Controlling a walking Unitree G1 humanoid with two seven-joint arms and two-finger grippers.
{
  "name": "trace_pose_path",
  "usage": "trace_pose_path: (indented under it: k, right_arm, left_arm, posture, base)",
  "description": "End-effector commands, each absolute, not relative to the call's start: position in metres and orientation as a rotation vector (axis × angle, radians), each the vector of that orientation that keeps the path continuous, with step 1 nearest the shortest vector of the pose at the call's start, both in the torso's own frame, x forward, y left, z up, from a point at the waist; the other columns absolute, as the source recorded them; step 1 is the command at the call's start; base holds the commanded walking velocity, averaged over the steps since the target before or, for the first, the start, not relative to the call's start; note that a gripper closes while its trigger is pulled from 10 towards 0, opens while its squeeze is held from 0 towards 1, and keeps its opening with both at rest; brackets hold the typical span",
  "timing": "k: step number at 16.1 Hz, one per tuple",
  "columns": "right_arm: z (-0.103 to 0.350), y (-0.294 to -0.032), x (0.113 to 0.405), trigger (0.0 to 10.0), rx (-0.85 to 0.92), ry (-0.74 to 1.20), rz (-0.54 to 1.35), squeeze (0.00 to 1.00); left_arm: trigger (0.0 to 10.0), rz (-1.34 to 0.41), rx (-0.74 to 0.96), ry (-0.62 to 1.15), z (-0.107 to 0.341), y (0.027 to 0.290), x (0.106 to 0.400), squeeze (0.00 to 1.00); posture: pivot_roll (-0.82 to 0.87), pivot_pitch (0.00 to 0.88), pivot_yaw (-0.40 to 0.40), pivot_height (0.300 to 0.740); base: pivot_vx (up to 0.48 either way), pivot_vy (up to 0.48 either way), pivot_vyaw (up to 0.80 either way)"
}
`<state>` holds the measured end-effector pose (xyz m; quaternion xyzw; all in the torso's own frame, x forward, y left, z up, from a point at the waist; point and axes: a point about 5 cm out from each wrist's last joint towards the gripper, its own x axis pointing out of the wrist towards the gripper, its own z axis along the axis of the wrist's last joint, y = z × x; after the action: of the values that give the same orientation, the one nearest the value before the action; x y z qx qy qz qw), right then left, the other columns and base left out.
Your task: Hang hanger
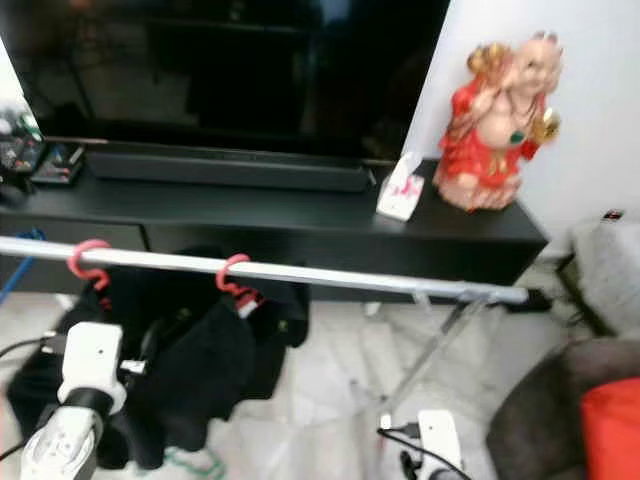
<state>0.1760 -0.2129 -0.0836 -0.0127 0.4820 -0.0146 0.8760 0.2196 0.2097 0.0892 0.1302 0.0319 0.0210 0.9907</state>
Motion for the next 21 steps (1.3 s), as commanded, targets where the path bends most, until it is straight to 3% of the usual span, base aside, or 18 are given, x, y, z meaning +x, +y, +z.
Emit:
trace_pose_path:
  k: [1, 7, 15, 21]
  right_arm:
    - [-0.083, -0.219, 0.175, 10.0, -0.041, 1.012, -0.039, 0.00]
    - [-0.083, -0.219, 0.176, 10.0, -0.041, 1.011, -0.039, 0.00]
    - [-0.082, -0.219, 0.178, 10.0, -0.038, 1.008, -0.036, 0.00]
    - [-0.081, -0.218, 0.180, 10.0, -0.039, 1.002, -0.033, 0.00]
  left_arm:
    - [10.0, 0.015, 0.257, 0.048, 0.092, 0.205, 0.221, 0.00]
    - [10.0, -0.082, 0.268, 0.088, 0.090, 0.206, 0.220, 0.00]
    - [10.0, -0.163, 0.392, 0.189, 0.093, 0.238, 0.230, 0.00]
    - [10.0, -0.238, 0.234, 0.164, 0.103, 0.243, 0.263, 0.00]
  posture:
    - [0.10, 0.000, -0.118, 0.740]
    - [0.10, 0.000, -0.122, 0.740]
    - [0.11, 0.000, -0.131, 0.740]
    - [0.10, 0.000, -0.140, 0.740]
  base:
    - [0.000, -0.480, 0.00]
    - [0.000, -0.080, 0.00]
    - [0.000, 0.000, 0.00]
    - [0.000, 0.000, 0.00]
